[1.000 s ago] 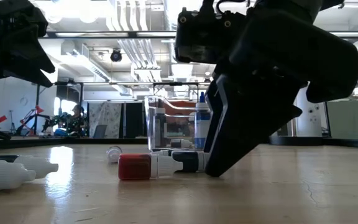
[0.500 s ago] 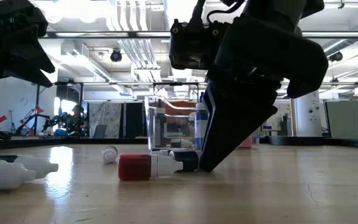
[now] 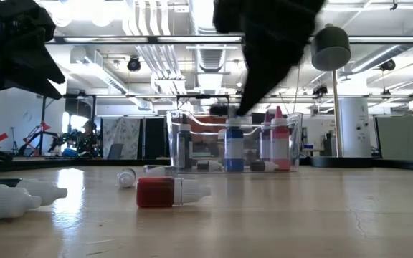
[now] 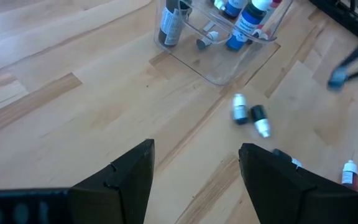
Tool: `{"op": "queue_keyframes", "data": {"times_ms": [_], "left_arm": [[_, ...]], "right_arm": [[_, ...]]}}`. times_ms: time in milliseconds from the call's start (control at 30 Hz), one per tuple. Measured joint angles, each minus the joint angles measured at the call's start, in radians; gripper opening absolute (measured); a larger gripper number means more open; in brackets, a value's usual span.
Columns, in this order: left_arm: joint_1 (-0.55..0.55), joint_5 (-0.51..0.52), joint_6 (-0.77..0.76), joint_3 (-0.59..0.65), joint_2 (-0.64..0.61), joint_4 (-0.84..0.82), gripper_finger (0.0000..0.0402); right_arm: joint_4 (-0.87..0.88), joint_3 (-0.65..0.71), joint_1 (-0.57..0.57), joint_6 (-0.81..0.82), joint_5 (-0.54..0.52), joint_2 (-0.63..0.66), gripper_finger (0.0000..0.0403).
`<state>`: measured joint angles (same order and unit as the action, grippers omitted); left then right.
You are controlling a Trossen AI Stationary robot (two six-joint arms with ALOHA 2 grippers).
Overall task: Pick & Place food coloring
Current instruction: Put the right small violet food coloring bottle into the transparent bin, then put the small black food coloring bottle into the transparent bin
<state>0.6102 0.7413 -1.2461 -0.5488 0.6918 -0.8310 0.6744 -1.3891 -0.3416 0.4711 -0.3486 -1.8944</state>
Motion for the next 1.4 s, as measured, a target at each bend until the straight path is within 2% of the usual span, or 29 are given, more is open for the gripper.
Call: {"op": "queue_keyframes", "data": {"times_ms": [167,267,333,467,533,700,800,900,1000,1133,1200,1267,1367,1400], "left_arm": [[0.0,0.019,0.0,0.0,0.0,0.001,0.0209],[0.0,0.023,0.0,0.0,0.002,0.001,0.0209],[0.0,0.024,0.0,0.002,0.005,0.001,0.0209],[0.0,0.023,-0.022,0.017,0.005,0.004,0.0209],[0.0,0.015,-0.063,0.028,0.005,0.01,0.0209],[0.0,0.003,-0.164,0.045,0.004,0.01,0.0209],[-0.009,0.034,-0.142,0.039,-0.001,0.004,0.0209],[-0.079,0.063,-0.082,0.018,-0.005,0.003,0.0209],[-0.248,0.028,0.057,0.011,-0.003,0.01,0.0209],[-0.607,-0.149,0.362,0.012,0.007,0.111,0.0209],[-0.826,-0.294,0.519,0.013,0.023,0.19,0.0209],[-1.047,-0.497,0.65,0.013,0.05,0.298,0.0209],[-1.359,-0.807,0.772,0.012,0.118,0.421,0.0209],[-1.444,-0.882,0.795,0.008,0.147,0.449,0.0209]], "right_arm": [[-0.023,-0.029,0.096,0.104,-0.26,0.133,0.0054],[-0.028,-0.032,0.175,0.144,-0.333,0.191,0.0061],[-0.025,-0.031,0.237,0.151,-0.305,0.209,0.0069],[0.02,-0.029,0.357,0.185,-0.126,0.21,0.0094],[0.043,-0.029,0.395,0.2,-0.075,0.202,0.0111],[0.077,-0.027,0.424,0.23,-0.082,0.216,0.0157],[0.076,-0.032,0.412,0.229,-0.148,0.248,0.0177],[0.084,-0.042,0.407,0.238,-0.175,0.276,0.0187],[0.103,-0.044,0.412,0.299,-0.175,0.299,0.019],[0.119,-0.045,0.415,0.339,-0.179,0.318,0.0189],[0.124,-0.045,0.415,0.347,-0.178,0.318,0.019],[0.133,-0.045,0.413,0.361,-0.177,0.317,0.0189],[0.131,-0.045,0.412,0.373,-0.176,0.315,0.0189],[0.132,-0.045,0.412,0.374,-0.176,0.313,0.019]]}}
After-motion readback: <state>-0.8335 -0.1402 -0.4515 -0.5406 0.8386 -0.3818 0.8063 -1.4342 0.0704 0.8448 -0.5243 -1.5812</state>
